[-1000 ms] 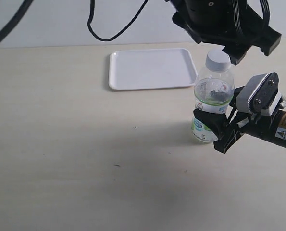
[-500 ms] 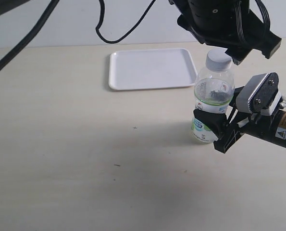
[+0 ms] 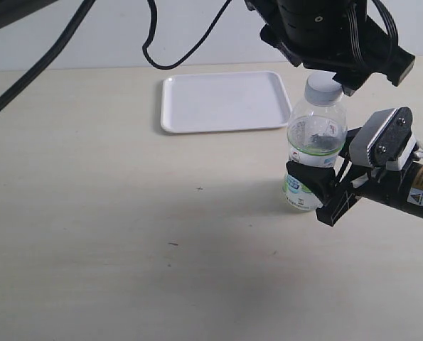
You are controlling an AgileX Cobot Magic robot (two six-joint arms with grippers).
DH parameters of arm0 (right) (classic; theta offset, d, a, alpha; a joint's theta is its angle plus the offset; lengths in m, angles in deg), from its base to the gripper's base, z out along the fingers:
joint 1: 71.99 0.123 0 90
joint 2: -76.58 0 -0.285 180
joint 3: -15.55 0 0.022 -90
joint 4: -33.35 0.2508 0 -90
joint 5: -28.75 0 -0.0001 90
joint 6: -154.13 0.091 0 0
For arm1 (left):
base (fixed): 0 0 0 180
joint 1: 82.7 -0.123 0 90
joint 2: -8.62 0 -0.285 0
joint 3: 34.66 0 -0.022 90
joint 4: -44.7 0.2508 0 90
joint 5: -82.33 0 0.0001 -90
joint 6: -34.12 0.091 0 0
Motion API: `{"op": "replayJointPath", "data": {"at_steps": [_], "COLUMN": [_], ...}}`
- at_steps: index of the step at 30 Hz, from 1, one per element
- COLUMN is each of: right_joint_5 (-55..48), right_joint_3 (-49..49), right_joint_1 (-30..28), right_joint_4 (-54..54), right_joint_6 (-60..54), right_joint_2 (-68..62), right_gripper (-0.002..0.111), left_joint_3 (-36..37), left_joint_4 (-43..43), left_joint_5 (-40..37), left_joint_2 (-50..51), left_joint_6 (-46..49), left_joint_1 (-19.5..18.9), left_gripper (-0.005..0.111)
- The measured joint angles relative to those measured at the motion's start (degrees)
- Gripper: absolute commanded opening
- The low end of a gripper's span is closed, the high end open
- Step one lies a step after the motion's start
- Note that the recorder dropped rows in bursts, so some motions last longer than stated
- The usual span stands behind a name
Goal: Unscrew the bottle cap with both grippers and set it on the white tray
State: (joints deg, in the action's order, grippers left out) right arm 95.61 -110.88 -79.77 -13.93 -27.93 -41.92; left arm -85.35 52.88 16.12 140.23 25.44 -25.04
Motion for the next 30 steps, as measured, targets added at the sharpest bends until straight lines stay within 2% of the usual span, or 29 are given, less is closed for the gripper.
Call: {"op": "replayJointPath", "data": {"at_steps": [18,21,26,30], "right_joint_5": [0.1,0.1,0.1,0.1], "right_joint_3": [-0.1,-0.1,-0.1,-0.1], "right_joint_1": [0.0,0.0,0.0,0.0], "right_joint_4": [-0.2,-0.2,-0.2,-0.2], "right_joint_6": [0.2,0.2,0.2,0.3], "right_joint_2": [0.0,0.0,0.0,0.0], "right_gripper": [0.0,0.0,0.0,0.0], "left_joint_3": [0.0,0.0,0.0,0.0], "left_joint_4": [0.0,0.0,-0.1,-0.4], "left_joint_5": [-1.2,-1.2,-1.2,-1.2], "left_joint_2": [0.8,0.8,0.8,0.8], "left_joint_6": [-2.1,-2.3,-2.3,-2.3], "left_joint_1": [0.0,0.0,0.0,0.0], "left_gripper": [0.067,0.063,0.05,0.053]}}
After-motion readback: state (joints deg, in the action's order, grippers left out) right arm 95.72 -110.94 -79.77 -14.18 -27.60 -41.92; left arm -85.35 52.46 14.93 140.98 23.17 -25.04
